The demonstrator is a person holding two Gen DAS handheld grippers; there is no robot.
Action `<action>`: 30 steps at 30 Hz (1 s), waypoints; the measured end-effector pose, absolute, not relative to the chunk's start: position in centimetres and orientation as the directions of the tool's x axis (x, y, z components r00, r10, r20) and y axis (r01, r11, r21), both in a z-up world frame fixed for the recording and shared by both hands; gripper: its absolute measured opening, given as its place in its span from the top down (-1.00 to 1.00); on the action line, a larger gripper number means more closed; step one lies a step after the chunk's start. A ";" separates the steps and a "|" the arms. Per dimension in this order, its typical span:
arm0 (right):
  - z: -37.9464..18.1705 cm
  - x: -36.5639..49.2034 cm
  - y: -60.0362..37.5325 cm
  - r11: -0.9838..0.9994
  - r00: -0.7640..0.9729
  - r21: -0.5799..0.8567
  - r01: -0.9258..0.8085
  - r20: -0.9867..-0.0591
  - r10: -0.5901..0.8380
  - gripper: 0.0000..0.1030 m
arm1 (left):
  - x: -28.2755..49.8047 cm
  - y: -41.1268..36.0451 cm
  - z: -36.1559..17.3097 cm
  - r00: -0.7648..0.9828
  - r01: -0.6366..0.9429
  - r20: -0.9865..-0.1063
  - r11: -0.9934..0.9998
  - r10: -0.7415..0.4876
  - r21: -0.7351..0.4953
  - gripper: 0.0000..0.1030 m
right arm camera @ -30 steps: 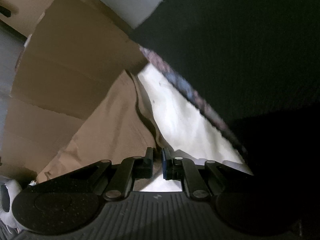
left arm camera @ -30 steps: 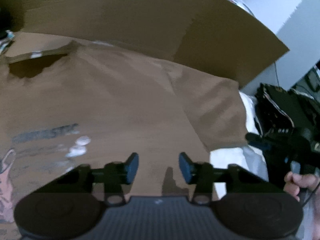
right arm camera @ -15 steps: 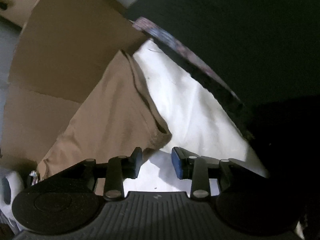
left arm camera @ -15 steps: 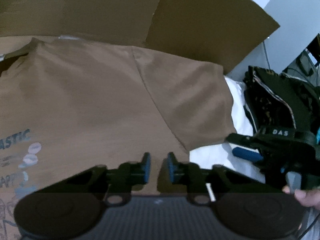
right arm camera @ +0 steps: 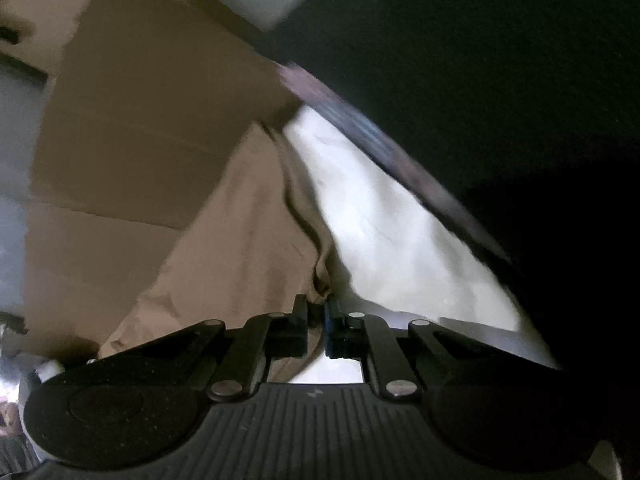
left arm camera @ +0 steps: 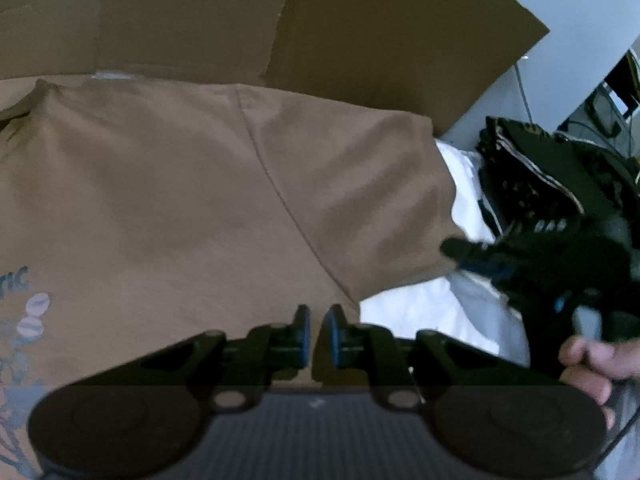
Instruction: Fold clothes
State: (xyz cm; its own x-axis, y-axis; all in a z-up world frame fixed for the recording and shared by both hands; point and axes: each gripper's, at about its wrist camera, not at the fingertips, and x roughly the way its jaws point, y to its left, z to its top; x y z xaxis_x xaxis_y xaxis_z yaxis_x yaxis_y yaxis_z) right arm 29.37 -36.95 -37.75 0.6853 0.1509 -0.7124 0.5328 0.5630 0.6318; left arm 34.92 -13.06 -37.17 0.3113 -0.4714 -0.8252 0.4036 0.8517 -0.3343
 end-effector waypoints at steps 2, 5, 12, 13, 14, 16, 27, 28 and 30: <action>-36.6 29.6 -36.7 0.581 0.708 0.643 0.499 -0.689 0.155 0.91 | 34.9 -13.0 -37.1 0.307 0.395 -0.819 0.848 -0.485 -0.354 0.80; -34.9 30.1 -35.9 0.607 0.739 0.658 0.445 -0.653 0.167 0.91 | 34.7 -13.2 -37.0 0.310 0.394 -0.815 0.846 -0.490 -0.359 0.80; -32.7 31.6 -35.4 0.650 0.769 0.687 0.327 -0.593 0.239 0.91 | 34.5 -13.9 -37.4 0.311 0.389 -0.814 0.847 -0.490 -0.361 0.80; -32.5 31.6 -35.8 0.650 0.769 0.692 0.313 -0.586 0.254 0.91 | 34.4 -14.0 -37.5 0.310 0.387 -0.813 0.847 -0.492 -0.365 0.80; -32.4 31.5 -36.2 0.651 0.769 0.698 0.299 -0.580 0.268 0.91 | 34.4 -14.0 -37.6 0.310 0.384 -0.813 0.847 -0.493 -0.367 0.80; -32.1 31.6 -36.3 0.650 0.768 0.711 0.268 -0.565 0.301 0.91 | 34.5 -14.2 -38.0 0.311 0.376 -0.814 0.850 -0.491 -0.369 0.80; -32.6 31.9 -32.7 0.640 0.723 0.758 0.123 -0.511 0.466 0.92 | 34.5 -13.7 -39.2 0.315 0.270 -0.787 0.845 -0.531 -0.462 0.85; -32.6 31.6 -32.5 0.642 0.717 0.758 0.115 -0.511 0.474 0.92 | 34.5 -13.6 -39.3 0.317 0.261 -0.784 0.844 -0.534 -0.469 0.85; -32.9 31.9 -32.0 0.638 0.700 0.762 0.111 -0.515 0.494 0.92 | 34.4 -13.3 -39.5 0.323 0.245 -0.777 0.841 -0.540 -0.482 0.84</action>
State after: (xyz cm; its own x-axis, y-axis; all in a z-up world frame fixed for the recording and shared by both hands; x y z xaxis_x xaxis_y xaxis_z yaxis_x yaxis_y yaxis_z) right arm 31.94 -31.96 -32.92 0.7003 0.4939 -0.5155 0.1106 0.6383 0.7618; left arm 34.39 -13.30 -39.53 0.3232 -0.5397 -0.7773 0.2448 0.8411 -0.4823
